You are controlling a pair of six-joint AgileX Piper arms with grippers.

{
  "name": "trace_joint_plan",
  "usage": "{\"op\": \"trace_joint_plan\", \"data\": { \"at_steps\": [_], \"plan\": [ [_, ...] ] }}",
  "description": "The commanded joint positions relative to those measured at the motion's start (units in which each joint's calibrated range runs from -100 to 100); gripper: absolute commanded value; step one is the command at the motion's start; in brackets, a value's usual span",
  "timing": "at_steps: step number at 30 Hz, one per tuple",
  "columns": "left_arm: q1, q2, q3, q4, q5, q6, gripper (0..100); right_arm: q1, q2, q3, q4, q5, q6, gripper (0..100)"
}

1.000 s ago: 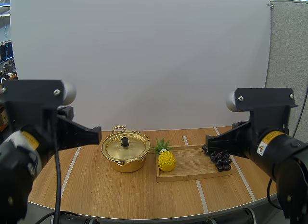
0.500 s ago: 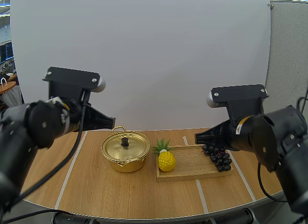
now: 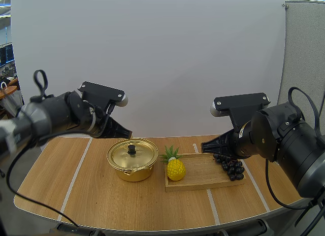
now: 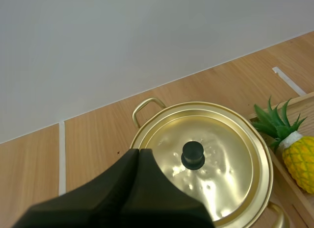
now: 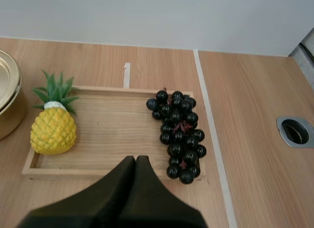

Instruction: Open the pot, put the grape inside, and close it

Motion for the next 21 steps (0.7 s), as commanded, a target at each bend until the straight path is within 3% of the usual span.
{"op": "trace_joint_plan", "data": {
  "at_steps": [1, 7, 11, 13, 15, 18, 19, 20, 21],
  "plan": [
    [-0.39, 8.83, -4.19, -12.08, -1.86, 10.06, 0, 0.1, 0.03, -0.58, -0.47, 8.17, -0.27, 0],
    [-0.39, 11.29, -4.35, -21.17, -1.86, 20.94, 0, 0.1, 0.03, -0.58, -0.47, 9.9, -0.27, 0],
    [-0.39, 11.83, -4.35, -21.71, -2.06, 21.67, 0, 0.1, 0.03, -0.58, -0.26, 11.64, -0.27, 0],
    [-0.39, 11.87, -4.35, -21.71, -2.62, 21.67, 5, 0.1, 0.03, -0.58, -0.26, 11.64, -0.27, 4],
    [-0.39, 11.87, -4.35, -21.59, -4.14, 21.67, 26, 0.1, 0.03, -0.58, -0.26, 11.64, -0.27, 31],
    [-0.39, 11.87, -4.35, -21.59, -4.29, 21.67, 77, 0.1, 0.03, -0.58, -0.26, 9.77, -0.27, 73],
    [-0.39, 11.87, -4.35, -21.49, -3.8, 21.67, 100, 0.1, 0.03, -0.58, -0.26, 9.36, -0.27, 87],
    [-0.39, 11.87, -4.35, -21.25, -3.85, 21.67, 100, 0.1, 0.03, -0.58, -0.26, 9.28, -0.27, 100],
    [-0.39, 11.87, -4.35, -21.26, -3.85, 22.36, 100, 0.1, -0.12, -0.58, -0.26, 9.28, -0.27, 100]
  ]
}}
